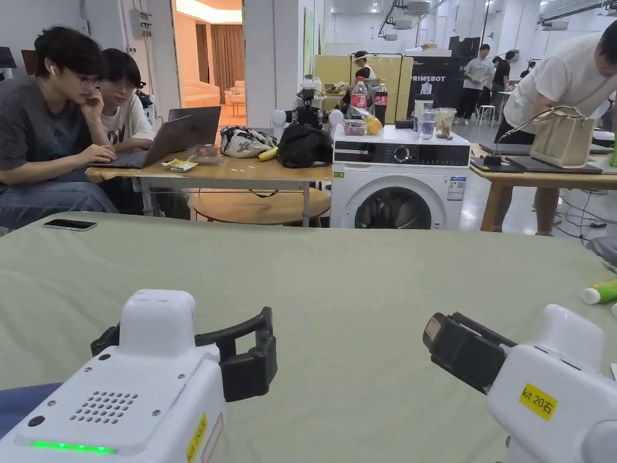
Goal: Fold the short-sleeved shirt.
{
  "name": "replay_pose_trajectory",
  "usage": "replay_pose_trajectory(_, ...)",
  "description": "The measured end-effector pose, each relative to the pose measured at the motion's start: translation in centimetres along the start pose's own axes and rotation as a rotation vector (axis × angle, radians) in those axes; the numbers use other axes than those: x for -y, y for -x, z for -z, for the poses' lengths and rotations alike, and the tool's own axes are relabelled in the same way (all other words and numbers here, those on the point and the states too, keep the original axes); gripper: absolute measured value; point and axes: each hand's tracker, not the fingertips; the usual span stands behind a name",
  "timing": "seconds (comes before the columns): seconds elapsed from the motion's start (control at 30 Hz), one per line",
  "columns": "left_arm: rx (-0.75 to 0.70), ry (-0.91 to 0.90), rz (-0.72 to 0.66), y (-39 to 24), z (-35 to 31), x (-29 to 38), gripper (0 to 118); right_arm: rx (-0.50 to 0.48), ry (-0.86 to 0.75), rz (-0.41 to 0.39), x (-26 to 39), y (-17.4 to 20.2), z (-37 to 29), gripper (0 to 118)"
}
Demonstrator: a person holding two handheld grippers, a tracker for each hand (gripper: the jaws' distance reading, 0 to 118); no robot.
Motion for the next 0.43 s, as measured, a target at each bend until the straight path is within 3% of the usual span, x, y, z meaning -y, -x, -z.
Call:
replay_pose_trajectory(0.17, -0.003, 0.0, -0.005, 0.1, 0.1, 0.1, 106, -0.064, -0.034, -0.063, 0.7, -0.1, -0.2, 109)
replay_pose_trajectory(0.23, -0.008, 0.0, 0.001, 0.1, 0.1, 0.2, 106, -0.044, -0.071, -0.105, 0.9, 0.1, -0.4, 109)
replay_pose_trajectory(0.43, -0.021, 0.002, 0.015, 0.2, 0.2, 0.4, 106, 0.031, -0.169, -0.371, 2.4, 0.8, -0.9, 109)
